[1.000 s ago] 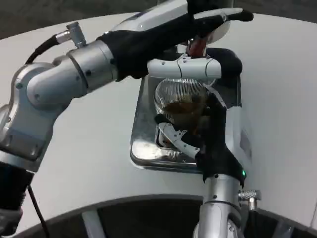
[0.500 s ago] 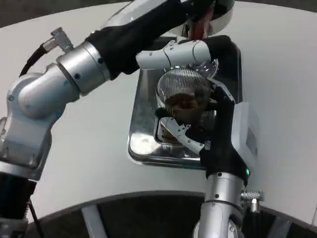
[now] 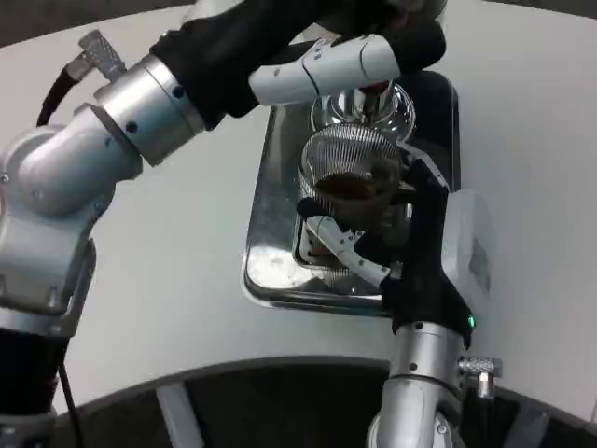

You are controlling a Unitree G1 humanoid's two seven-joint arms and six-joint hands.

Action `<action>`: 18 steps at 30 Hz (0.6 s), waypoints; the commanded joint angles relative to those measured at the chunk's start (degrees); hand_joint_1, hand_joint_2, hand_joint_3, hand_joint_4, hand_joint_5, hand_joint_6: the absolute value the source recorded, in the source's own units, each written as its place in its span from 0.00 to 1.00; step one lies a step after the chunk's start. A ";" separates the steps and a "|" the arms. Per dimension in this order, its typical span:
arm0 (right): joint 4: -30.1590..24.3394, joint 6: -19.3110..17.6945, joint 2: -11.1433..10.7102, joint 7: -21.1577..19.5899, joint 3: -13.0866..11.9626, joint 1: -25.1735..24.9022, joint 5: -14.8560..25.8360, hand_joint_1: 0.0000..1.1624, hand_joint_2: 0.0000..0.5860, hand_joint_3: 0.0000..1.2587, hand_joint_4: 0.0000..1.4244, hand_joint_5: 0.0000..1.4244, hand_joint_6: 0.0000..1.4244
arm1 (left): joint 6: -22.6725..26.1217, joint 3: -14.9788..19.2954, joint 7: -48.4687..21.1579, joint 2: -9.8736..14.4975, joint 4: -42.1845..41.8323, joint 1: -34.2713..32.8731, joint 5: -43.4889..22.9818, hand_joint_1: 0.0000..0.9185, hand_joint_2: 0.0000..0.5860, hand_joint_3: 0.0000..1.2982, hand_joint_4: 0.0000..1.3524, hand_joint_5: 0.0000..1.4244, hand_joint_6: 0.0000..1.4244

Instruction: Grasp the cup under the faucet to collect the drink, then remove the cup.

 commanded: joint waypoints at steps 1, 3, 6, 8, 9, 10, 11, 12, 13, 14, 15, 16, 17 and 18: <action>-1.41 -0.62 2.53 -0.42 -0.46 3.47 -0.62 0.70 0.45 0.42 0.43 0.52 0.61 | 0.99 1.46 -0.07 0.74 -3.40 -0.09 -1.86 0.00 0.14 0.08 0.05 0.12 0.17; -1.75 -0.81 2.43 -0.45 -0.51 3.64 -0.68 0.70 0.45 0.42 0.44 0.52 0.63 | 1.49 1.78 -0.13 0.89 -4.48 0.16 -2.27 0.00 0.14 0.08 0.05 0.12 0.17; -2.45 -0.98 2.23 -0.51 -0.77 3.80 -0.66 0.70 0.45 0.43 0.44 0.54 0.64 | 2.19 2.38 -0.41 1.19 -6.55 1.03 -3.00 0.00 0.14 0.09 0.06 0.12 0.17; -2.86 -0.99 2.07 -0.52 -0.92 3.83 -0.79 0.70 0.45 0.43 0.45 0.54 0.64 | 2.47 2.71 -0.67 1.46 -7.76 2.00 -3.36 0.00 0.14 0.09 0.07 0.13 0.18; -3.02 -1.02 1.99 -0.49 -0.99 3.84 -0.83 0.70 0.45 0.44 0.45 0.54 0.64 | 2.57 2.80 -0.74 1.56 -8.14 2.36 -3.46 0.00 0.14 0.09 0.07 0.13 0.18; -3.17 -1.10 1.90 -0.45 -1.07 3.85 -0.87 0.70 0.45 0.44 0.45 0.54 0.64 | 2.62 2.89 -0.81 1.72 -8.54 2.83 -3.57 0.00 0.14 0.10 0.08 0.14 0.18; -3.31 -1.24 1.73 -0.40 -1.14 3.85 -0.94 0.70 0.45 0.44 0.45 0.54 0.64 | 2.63 3.03 -0.90 2.00 -8.93 3.51 -3.70 0.00 0.14 0.10 0.08 0.14 0.18; -3.41 -1.34 1.62 -0.35 -1.19 3.85 -1.01 0.70 0.45 0.44 0.45 0.54 0.64 | 2.78 3.15 -0.97 2.28 -9.30 4.17 -3.88 0.00 0.14 0.10 0.08 0.14 0.18; -3.46 -1.48 1.55 -0.34 -1.24 3.86 -1.05 0.70 0.45 0.44 0.45 0.54 0.65 | 2.91 3.20 -0.99 2.51 -9.58 4.62 -4.04 0.00 0.15 0.10 0.09 0.14 0.18; -3.53 -1.64 1.47 -0.35 -1.30 3.89 -1.11 0.70 0.45 0.44 0.45 0.54 0.65 | 3.02 3.27 -1.05 2.72 -9.84 5.03 -4.18 0.00 0.15 0.11 0.09 0.15 0.18; -3.57 -1.75 1.44 -0.35 -1.35 3.93 -1.14 0.70 0.45 0.45 0.45 0.55 0.65 | 3.03 3.37 -1.05 2.90 -10.14 5.47 -4.24 0.00 0.15 0.11 0.09 0.15 0.18; -3.66 -1.86 1.39 -0.34 -1.39 3.98 -1.18 0.70 0.45 0.45 0.46 0.56 0.66 | 3.03 3.45 -1.05 3.01 -10.35 5.75 -4.27 0.00 0.15 0.11 0.09 0.15 0.18; -3.99 -2.02 1.20 -0.25 -1.43 4.09 -1.26 0.70 0.45 0.45 0.46 0.56 0.66 | 3.06 3.61 -1.15 3.25 -10.74 6.30 -4.38 0.00 0.15 0.11 0.09 0.15 0.18; -4.22 -2.12 1.07 -0.17 -1.44 4.17 -1.31 0.70 0.45 0.45 0.46 0.56 0.66 | 3.11 3.75 -1.24 3.51 -11.11 6.80 -4.44 0.00 0.15 0.11 0.10 0.15 0.18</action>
